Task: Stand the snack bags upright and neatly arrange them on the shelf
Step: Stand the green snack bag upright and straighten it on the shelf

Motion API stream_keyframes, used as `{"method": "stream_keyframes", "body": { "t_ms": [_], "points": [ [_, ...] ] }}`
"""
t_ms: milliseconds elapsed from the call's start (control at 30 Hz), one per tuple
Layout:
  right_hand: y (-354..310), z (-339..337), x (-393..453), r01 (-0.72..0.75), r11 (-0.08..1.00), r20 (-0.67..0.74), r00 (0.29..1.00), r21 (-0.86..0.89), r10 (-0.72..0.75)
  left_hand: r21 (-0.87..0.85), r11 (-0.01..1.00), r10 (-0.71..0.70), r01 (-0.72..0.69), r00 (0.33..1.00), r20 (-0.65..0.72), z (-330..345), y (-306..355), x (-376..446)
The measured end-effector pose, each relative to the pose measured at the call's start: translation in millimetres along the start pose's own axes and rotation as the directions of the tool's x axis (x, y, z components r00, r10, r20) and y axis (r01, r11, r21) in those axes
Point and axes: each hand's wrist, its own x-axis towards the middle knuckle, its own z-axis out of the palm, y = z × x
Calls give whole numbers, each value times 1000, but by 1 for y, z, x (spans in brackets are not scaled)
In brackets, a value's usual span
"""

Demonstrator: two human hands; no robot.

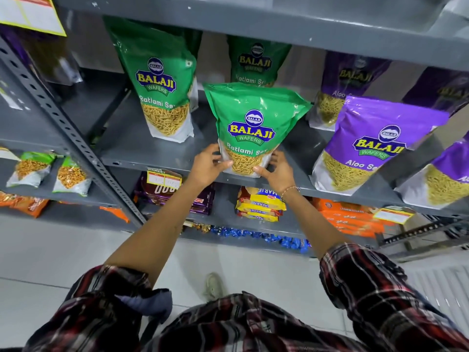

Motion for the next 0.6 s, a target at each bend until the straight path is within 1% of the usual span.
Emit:
{"method": "stream_keyframes", "body": {
  "t_ms": [133, 367, 433, 500, 533, 567, 600],
  "points": [
    [2, 1, -7, 1, 1000, -8, 1000, 18, -1, 12, 1000, -7, 7, 1000, 17, 0, 1, -6],
    [3, 0, -8, -13, 1000, 4, 1000, 21, 13, 8, 1000, 8, -8, 1000, 1, 3, 1, -11],
    [1, -2, -8, -15, 1000, 21, 1000, 3, 15, 2, 1000, 15, -15, 1000, -4, 2, 0, -10],
    [-2, -4, -10, -18, 1000, 55, 998, 16, 17, 0, 999, 43, -43, 999, 27, 0, -5, -9],
    [-3, -3, -14, -18, 999, 41, 999, 41, 16, -6, 999, 47, -47, 998, 52, -4, -9, -8],
    [-4, 0, -22, -13, 998, -31, 999, 65, 15, -8, 999, 48, -47, 997, 61, -11, -12, -7],
    [-6, 6, -33, 11, 998, -160, 987, 66, 0, -4, 999, 47, -47, 998, 36, -21, -18, -5]
  ]
}}
